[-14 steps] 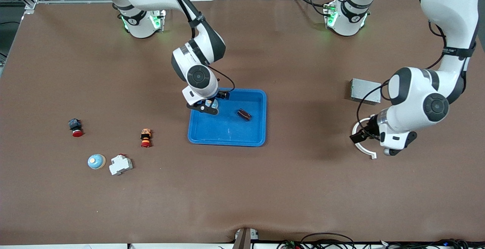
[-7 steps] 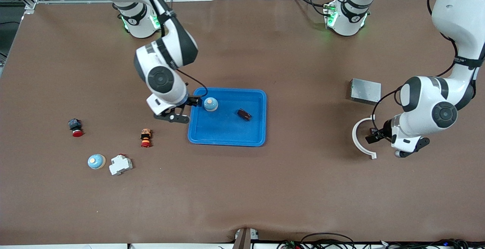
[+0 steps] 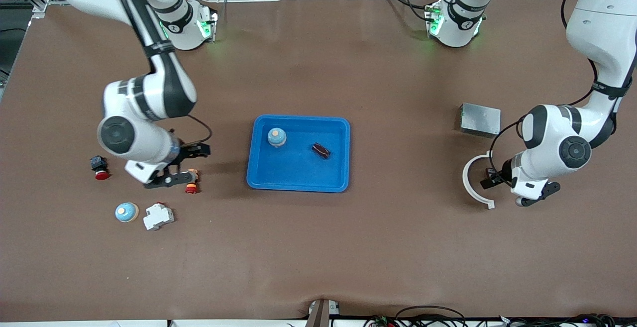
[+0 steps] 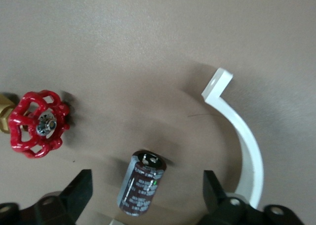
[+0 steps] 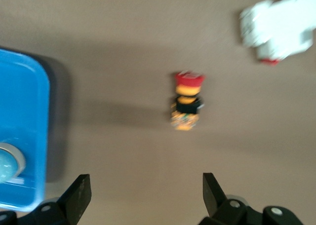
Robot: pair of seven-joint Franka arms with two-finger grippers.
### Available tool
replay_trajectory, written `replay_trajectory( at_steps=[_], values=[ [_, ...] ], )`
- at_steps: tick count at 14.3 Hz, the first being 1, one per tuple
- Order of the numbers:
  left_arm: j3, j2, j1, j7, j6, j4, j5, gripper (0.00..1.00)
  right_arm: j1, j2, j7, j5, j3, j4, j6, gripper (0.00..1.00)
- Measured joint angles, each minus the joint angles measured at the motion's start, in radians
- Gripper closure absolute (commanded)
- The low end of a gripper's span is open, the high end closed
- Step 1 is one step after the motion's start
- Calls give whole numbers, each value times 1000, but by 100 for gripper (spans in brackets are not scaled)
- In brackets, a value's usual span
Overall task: Place electrolytic capacitor and blue bell in tray
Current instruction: 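Grasp the black capacitor with the left gripper while the right gripper reaches the bell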
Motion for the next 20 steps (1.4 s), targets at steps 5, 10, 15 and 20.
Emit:
replay_trajectory(
  at_steps=[5,10,15,20],
  values=[
    [-1,-1,9,0,44,-34,38,100,-137,55,-360,-12,0,112,4,0],
    [-32,-65,10,7,2,-33,41,100,-229,236,-639,-17,0,285,35,0],
    [-130,-211,12,72,-110,-15,41,100,-282,335,-830,-40,0,372,121,0],
    [-303,-228,0,-111,-242,69,31,100,-336,405,-977,-40,0,399,172,0]
  ],
)
